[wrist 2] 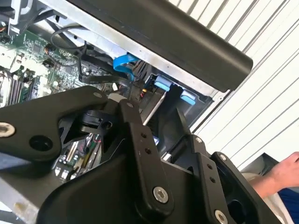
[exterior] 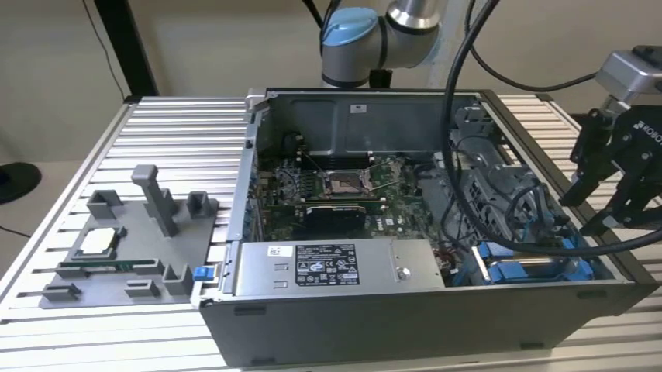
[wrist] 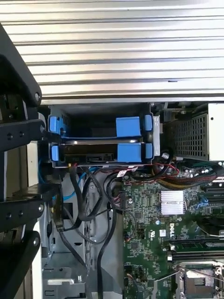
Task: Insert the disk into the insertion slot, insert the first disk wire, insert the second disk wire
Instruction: 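Insert the second disk wire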
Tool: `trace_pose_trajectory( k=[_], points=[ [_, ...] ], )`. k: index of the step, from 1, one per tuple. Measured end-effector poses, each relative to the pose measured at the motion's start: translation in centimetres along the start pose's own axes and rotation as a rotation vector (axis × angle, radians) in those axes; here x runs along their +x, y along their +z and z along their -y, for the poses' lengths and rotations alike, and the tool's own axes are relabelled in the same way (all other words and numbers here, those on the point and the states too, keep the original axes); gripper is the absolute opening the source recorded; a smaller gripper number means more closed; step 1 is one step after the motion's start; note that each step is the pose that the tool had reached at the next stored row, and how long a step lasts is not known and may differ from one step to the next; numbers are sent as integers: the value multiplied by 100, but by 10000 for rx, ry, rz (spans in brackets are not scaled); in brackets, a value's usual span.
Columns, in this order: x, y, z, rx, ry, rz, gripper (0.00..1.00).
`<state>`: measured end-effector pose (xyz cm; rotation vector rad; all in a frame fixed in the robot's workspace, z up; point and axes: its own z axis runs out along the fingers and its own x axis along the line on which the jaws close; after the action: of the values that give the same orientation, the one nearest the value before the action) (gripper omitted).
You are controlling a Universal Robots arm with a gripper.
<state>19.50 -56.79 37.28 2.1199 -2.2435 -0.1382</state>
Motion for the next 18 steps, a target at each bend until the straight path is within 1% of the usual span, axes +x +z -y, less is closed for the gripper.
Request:
trace_pose_trajectory(
  k=[6, 10, 13, 18],
  points=[
    [-7, 40, 74, -185, 5, 20, 100],
    [-48, 68, 82, -291, 13, 18, 100],
    [-88, 95, 81, -333, 18, 19, 100],
    [-91, 105, 83, -333, 18, 17, 100]
  ],
)
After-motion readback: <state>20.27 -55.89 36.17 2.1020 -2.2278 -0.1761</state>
